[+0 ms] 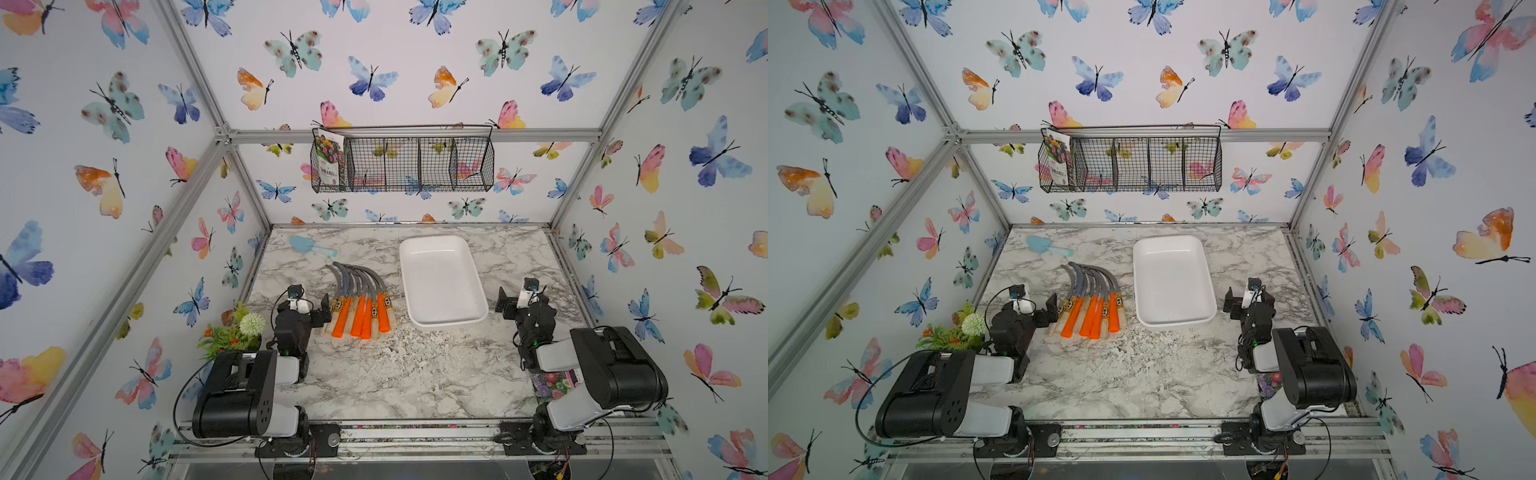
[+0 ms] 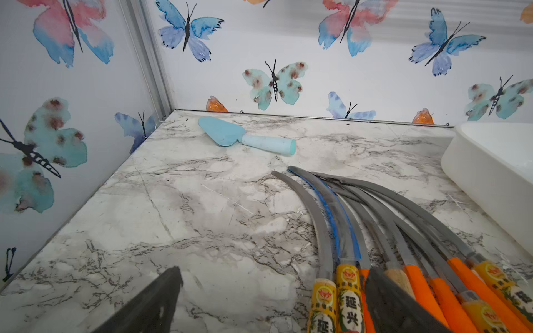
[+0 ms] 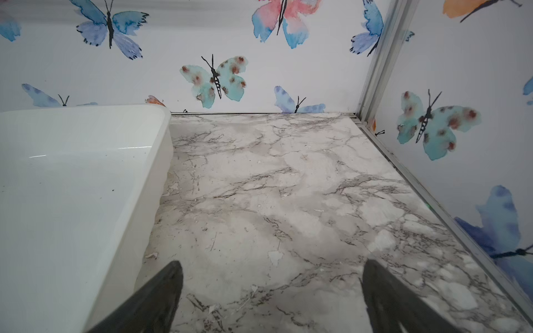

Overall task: Put small sickles into storage boxes
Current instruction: Pick up the sickle at the center of the board.

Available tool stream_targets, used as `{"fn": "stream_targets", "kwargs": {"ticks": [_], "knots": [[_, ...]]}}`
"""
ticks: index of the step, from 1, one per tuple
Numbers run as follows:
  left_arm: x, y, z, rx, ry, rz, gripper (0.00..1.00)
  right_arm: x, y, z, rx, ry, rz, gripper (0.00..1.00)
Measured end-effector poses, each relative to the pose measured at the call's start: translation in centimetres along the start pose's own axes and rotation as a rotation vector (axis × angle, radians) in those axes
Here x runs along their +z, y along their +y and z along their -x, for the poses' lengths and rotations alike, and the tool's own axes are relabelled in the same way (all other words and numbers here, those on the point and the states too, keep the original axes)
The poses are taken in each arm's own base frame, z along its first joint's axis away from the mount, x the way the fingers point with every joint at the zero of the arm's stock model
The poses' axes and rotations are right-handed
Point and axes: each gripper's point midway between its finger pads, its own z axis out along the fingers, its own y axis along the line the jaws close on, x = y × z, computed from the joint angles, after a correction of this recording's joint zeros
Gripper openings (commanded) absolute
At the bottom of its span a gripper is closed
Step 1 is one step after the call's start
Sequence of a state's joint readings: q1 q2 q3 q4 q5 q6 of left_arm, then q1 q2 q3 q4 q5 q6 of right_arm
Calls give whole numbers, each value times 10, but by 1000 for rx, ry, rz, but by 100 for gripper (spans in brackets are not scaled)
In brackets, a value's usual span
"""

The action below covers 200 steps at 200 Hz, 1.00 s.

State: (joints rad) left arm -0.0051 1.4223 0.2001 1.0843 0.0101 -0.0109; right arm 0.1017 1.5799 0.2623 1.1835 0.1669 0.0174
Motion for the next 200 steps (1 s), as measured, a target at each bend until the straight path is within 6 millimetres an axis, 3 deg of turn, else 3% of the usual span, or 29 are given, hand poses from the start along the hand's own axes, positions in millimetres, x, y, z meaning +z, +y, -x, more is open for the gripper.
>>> {"fn": "stream_targets", "kwargs": {"ticks": [200], "knots": [[0, 1, -2, 11, 18, 33, 98, 0, 1, 3, -4, 6, 4, 98]]}}
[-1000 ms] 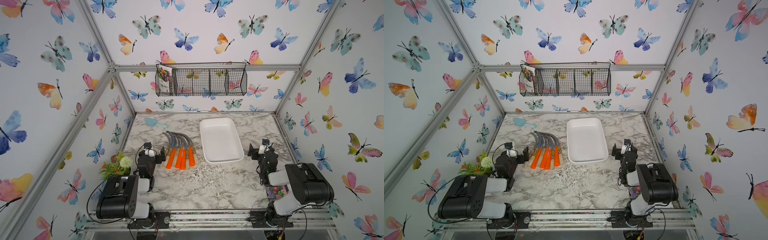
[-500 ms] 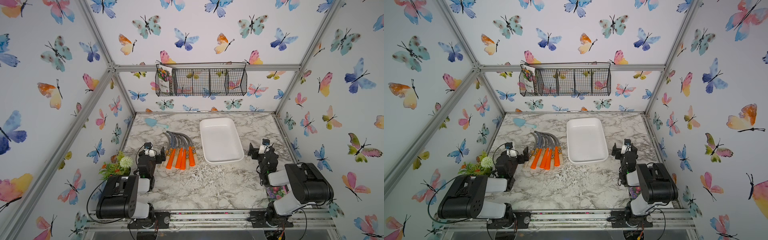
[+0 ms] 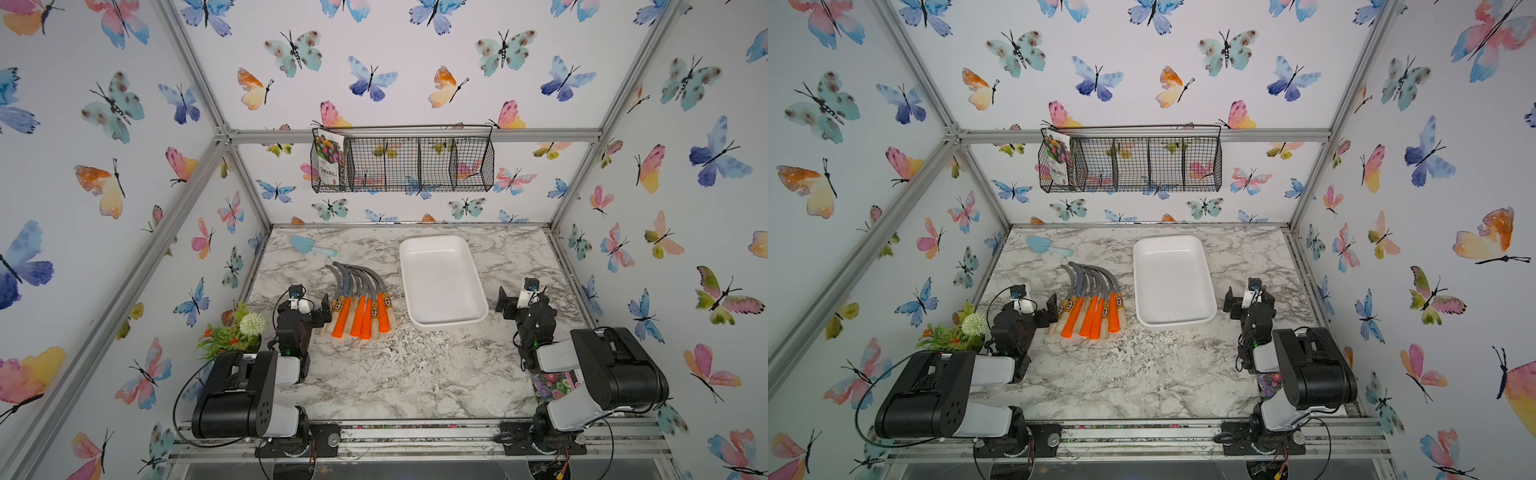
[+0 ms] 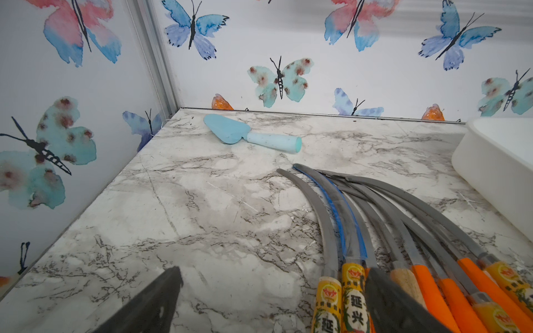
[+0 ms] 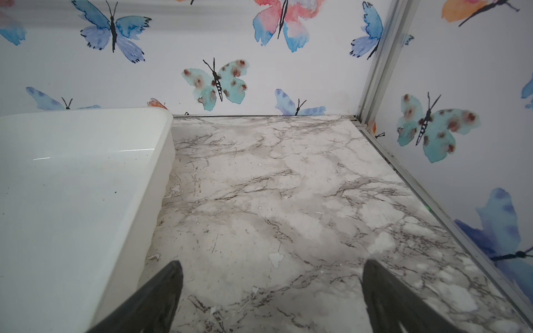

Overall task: Put small sickles into storage boxes
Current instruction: Pick up the sickle at the center of the board.

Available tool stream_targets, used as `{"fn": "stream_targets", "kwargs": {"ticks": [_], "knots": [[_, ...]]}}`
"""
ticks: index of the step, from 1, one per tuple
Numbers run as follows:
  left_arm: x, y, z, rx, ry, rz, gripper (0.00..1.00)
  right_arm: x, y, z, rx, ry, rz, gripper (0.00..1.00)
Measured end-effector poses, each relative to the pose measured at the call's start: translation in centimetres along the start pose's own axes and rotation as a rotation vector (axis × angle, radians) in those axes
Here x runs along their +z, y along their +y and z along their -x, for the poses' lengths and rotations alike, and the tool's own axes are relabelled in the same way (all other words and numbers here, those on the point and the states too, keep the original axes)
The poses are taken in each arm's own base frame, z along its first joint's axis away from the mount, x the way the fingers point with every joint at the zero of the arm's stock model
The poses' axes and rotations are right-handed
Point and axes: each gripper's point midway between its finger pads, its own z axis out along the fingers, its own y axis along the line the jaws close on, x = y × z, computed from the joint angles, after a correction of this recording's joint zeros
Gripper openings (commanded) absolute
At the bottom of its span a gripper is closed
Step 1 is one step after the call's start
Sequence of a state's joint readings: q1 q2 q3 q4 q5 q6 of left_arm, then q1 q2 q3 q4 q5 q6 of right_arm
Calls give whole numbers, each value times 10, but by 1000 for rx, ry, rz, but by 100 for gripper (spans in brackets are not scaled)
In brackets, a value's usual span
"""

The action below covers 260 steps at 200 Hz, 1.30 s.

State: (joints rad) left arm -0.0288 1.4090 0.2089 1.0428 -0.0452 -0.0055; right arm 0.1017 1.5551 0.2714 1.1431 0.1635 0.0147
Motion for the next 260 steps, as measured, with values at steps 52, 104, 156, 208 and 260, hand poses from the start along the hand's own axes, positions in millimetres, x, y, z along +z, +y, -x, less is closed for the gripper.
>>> {"fn": "stream_targets", "kwargs": {"ticks": [52, 104, 156, 208, 260], "knots": [[7, -11, 29, 20, 0, 1, 98, 26, 8, 46, 20, 43, 25, 98], [3, -24, 52, 37, 72, -11, 98, 22, 32, 62, 160, 153, 115, 98], [-14, -31, 72, 28, 163, -17, 98, -12, 108, 92, 176, 243, 329, 98], [-28, -34, 59, -20, 331, -27, 98, -62, 169, 117, 137, 322, 518, 98], [-22, -53, 32, -81, 557, -97, 98, -118, 208, 140, 68, 381, 647, 98]]}}
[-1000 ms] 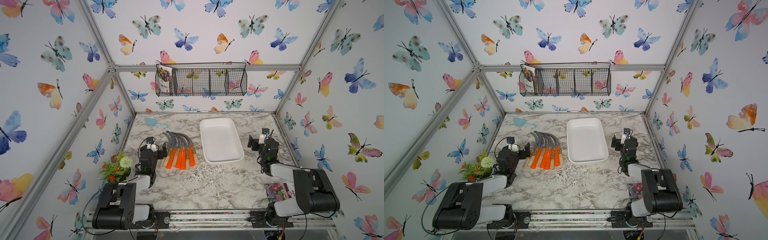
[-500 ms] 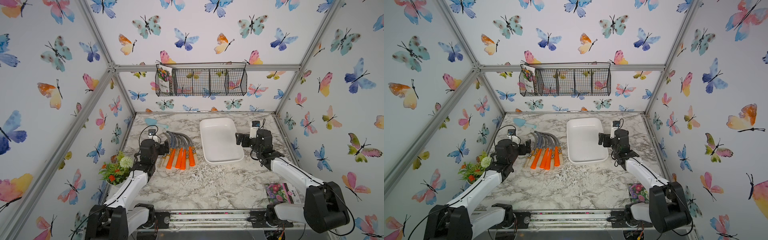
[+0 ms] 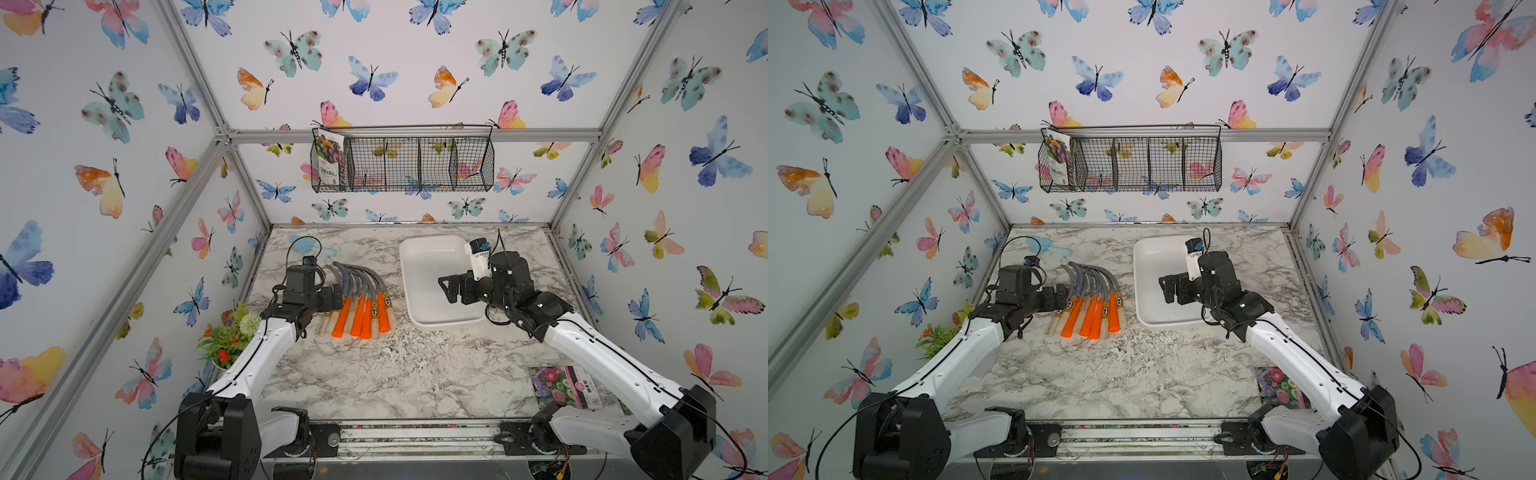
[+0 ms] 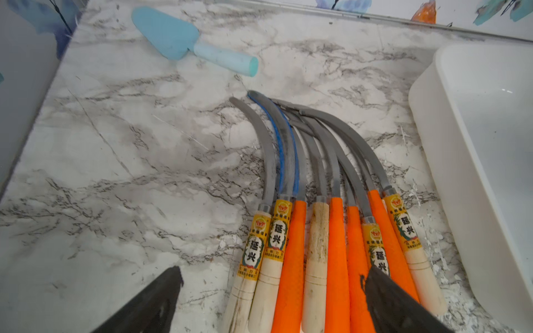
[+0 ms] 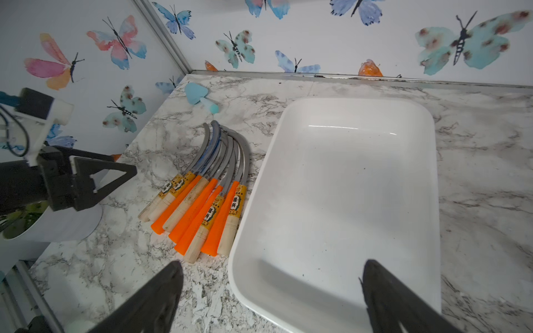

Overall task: Put small sickles into storage boxes
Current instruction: Pick up the sickle at the center of the board.

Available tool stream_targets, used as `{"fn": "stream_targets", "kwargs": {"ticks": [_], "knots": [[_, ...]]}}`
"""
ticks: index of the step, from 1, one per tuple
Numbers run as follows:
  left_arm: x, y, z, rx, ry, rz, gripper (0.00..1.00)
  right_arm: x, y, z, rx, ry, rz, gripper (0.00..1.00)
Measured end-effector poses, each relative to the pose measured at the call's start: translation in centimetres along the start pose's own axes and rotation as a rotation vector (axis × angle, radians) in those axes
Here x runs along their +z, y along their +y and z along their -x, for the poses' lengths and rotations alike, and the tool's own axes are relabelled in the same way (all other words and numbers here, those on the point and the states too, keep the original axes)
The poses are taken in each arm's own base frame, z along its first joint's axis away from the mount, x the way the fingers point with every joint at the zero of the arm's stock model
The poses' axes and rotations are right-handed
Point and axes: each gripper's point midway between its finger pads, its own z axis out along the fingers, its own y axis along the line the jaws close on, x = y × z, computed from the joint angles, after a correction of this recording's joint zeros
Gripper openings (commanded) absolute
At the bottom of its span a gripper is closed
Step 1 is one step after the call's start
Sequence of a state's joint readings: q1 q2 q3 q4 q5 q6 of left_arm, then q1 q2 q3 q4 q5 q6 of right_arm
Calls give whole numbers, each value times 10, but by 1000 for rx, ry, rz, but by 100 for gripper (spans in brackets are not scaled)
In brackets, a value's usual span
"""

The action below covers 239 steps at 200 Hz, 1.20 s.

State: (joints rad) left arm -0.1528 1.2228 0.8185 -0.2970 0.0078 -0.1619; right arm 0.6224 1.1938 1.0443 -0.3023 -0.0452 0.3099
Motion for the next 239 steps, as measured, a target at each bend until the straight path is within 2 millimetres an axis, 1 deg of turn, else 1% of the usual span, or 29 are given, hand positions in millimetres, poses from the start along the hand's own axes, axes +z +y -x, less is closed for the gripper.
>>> {"fn": "stream_targets", "kwargs": {"ticks": [11, 24, 43, 64, 90, 120, 128, 137, 142, 152, 157, 163, 170, 177, 192, 204, 239], "knots": [[3, -2, -4, -13, 42, -10, 98, -6, 9, 0, -6, 15, 15, 98], [5, -5, -3, -25, 77, -17, 98, -12, 18, -1, -9, 36, 29, 98], [12, -6, -4, -36, 126, -14, 98, -18, 26, -2, -9, 62, 39, 98], [23, -5, -11, -39, 207, 4, 98, -23, 35, 0, -4, 88, 50, 98], [32, -1, -25, -29, 288, 26, 100, -18, 54, 9, -16, 112, 66, 98], [39, 6, -37, -2, 354, 58, 95, -5, 83, 6, -55, 156, 91, 98], [41, 7, -40, 5, 369, 65, 92, -2, 91, 3, -66, 169, 99, 98], [43, 9, -44, 11, 386, 73, 83, 1, 101, 0, -75, 181, 110, 98], [44, 10, -45, 12, 393, 78, 81, 3, 105, -3, -80, 188, 115, 98], [47, 12, -47, 21, 404, 87, 80, 6, 114, -8, -88, 203, 126, 98], [49, 13, -48, 24, 410, 91, 76, 7, 119, -10, -92, 210, 130, 98], [51, 14, -50, 24, 417, 96, 67, 8, 124, -13, -98, 217, 135, 98], [52, 15, -51, 27, 422, 100, 59, 10, 128, -15, -105, 224, 137, 98], [53, 16, -51, 25, 424, 106, 55, 12, 132, -16, -111, 231, 140, 98], [54, 20, -52, 26, 427, 116, 54, 15, 139, -17, -120, 239, 149, 98], [55, 21, -51, 22, 427, 118, 42, 17, 139, -18, -118, 243, 147, 98], [62, 31, -53, -2, 438, 129, 43, 21, 139, -22, -112, 256, 141, 98]]}}
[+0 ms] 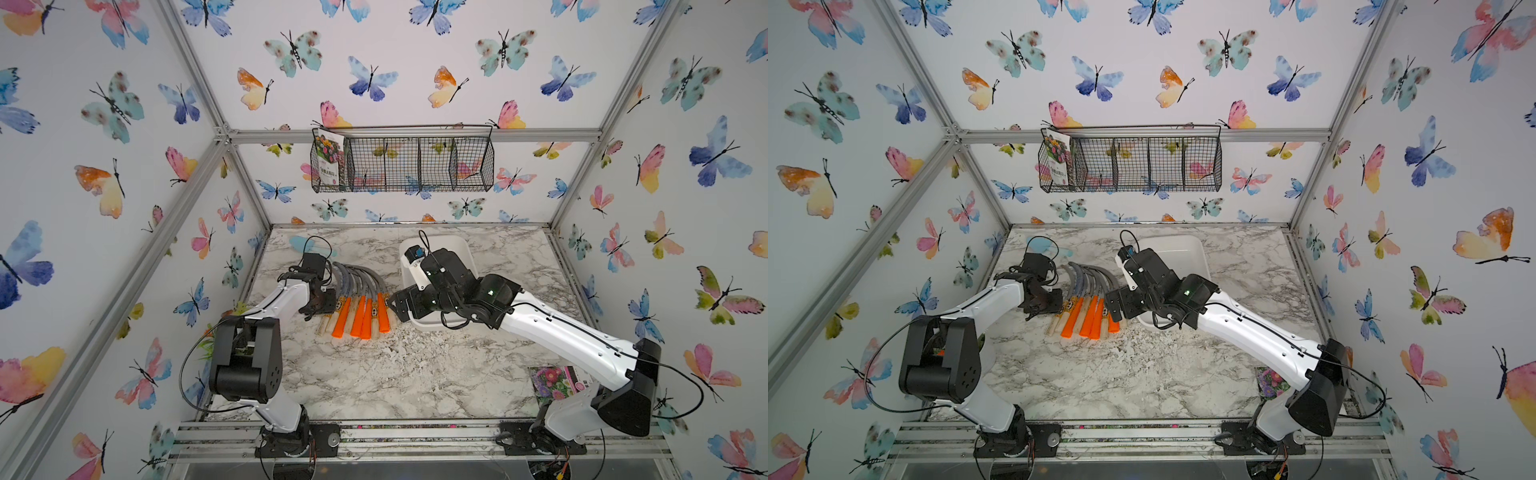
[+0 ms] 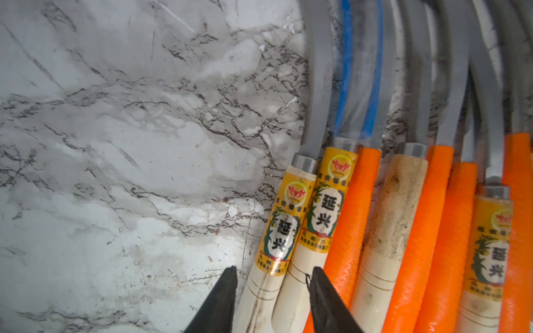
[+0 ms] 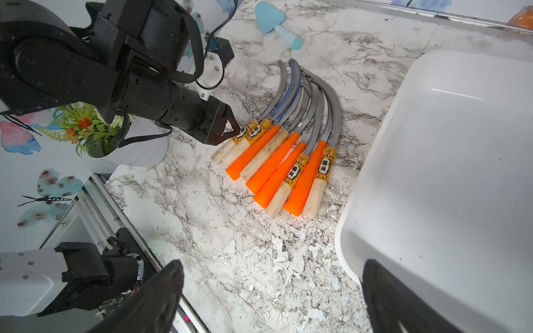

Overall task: Put small sickles into storage boxes
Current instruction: Pick up the sickle at the center of the board.

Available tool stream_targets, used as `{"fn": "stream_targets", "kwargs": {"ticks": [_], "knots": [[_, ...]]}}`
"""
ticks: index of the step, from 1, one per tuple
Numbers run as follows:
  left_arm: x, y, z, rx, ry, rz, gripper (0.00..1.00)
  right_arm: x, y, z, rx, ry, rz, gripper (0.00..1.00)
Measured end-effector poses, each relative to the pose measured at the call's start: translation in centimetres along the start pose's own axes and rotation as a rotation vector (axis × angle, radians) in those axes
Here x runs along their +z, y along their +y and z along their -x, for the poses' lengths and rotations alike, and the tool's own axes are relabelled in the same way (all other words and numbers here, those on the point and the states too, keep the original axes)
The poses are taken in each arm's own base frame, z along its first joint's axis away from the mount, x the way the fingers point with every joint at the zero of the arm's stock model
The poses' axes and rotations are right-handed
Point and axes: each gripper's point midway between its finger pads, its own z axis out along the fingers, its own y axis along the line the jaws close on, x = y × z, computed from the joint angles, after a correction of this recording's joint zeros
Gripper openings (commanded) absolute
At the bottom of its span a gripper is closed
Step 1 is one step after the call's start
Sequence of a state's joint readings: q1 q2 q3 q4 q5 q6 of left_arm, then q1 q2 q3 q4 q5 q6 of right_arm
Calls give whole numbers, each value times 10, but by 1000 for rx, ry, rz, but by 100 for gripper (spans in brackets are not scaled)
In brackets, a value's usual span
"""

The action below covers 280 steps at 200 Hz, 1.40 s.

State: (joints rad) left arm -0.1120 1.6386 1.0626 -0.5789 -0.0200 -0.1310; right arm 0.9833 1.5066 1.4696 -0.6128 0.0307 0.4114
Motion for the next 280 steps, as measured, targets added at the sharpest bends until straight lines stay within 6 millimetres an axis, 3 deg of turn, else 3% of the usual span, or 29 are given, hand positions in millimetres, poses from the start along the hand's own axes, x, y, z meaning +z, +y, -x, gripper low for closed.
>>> {"fn": "stream_targets", "kwargs": {"ticks": [62, 185, 242, 261, 280], "knots": [[20, 8, -2, -37, 36, -17, 44, 8, 1, 2, 0, 9, -2, 98], [43, 5, 0, -53, 57, -47, 50, 16, 0, -3, 13, 32, -8, 98], [45, 8, 3, -69, 56, -28, 35, 20, -1, -6, 8, 46, -13, 98], [46, 9, 3, -74, 55, -22, 18, 20, -1, -6, 6, 45, -14, 98], [46, 10, 3, -74, 54, -16, 10, 20, -1, -6, 5, 45, -14, 98]]}}
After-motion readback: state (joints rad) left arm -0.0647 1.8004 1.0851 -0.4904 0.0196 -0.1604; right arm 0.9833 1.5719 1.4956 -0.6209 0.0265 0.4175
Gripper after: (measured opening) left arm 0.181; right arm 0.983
